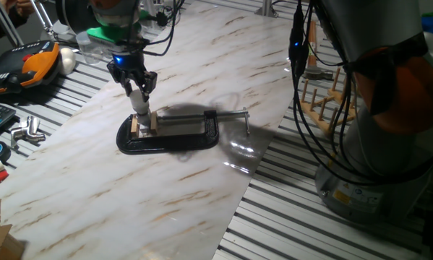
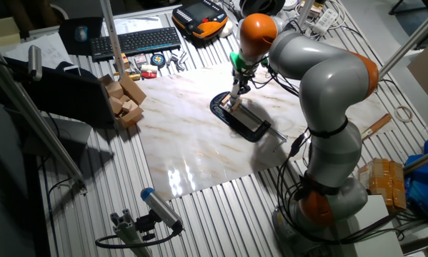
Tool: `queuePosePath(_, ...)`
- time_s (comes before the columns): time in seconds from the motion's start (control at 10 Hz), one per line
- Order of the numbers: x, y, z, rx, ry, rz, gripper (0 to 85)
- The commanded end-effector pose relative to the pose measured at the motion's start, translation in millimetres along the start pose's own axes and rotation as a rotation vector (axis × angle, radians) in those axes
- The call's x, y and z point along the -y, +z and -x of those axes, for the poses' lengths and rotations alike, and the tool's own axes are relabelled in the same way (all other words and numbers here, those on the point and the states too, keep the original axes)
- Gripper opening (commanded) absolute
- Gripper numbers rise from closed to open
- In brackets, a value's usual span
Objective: Take out the light bulb by rotating it
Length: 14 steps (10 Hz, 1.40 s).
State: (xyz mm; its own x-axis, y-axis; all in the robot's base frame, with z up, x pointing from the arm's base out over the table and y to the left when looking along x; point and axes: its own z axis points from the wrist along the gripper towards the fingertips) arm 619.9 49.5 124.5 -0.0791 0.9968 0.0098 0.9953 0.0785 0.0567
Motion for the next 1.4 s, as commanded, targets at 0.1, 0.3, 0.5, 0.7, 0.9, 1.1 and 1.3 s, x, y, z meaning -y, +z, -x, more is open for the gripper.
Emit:
queuePosePath(0.1, -0.1, -0.7, -0.2, -0.002, -0.090, 0.006, 0.0)
queuePosePath(0.3, -0.1, -1.0, -0.1, 0.006, -0.170, 0.007, 0.0)
queuePosePath(0.5, -0.2, -2.1, -0.3, 0.021, -0.257, 0.011, 0.0)
queuePosePath(0.7, -0.5, -3.4, -0.3, 0.039, -0.302, 0.016, 0.0)
queuePosePath(0.9, -0.7, -4.7, -0.3, 0.047, -0.353, 0.015, 0.0)
queuePosePath(1.1, -0.8, -4.8, -0.4, 0.049, -0.398, 0.015, 0.0)
queuePosePath(1.3, -0.7, -5.2, -0.5, 0.047, -0.439, 0.006, 0.0)
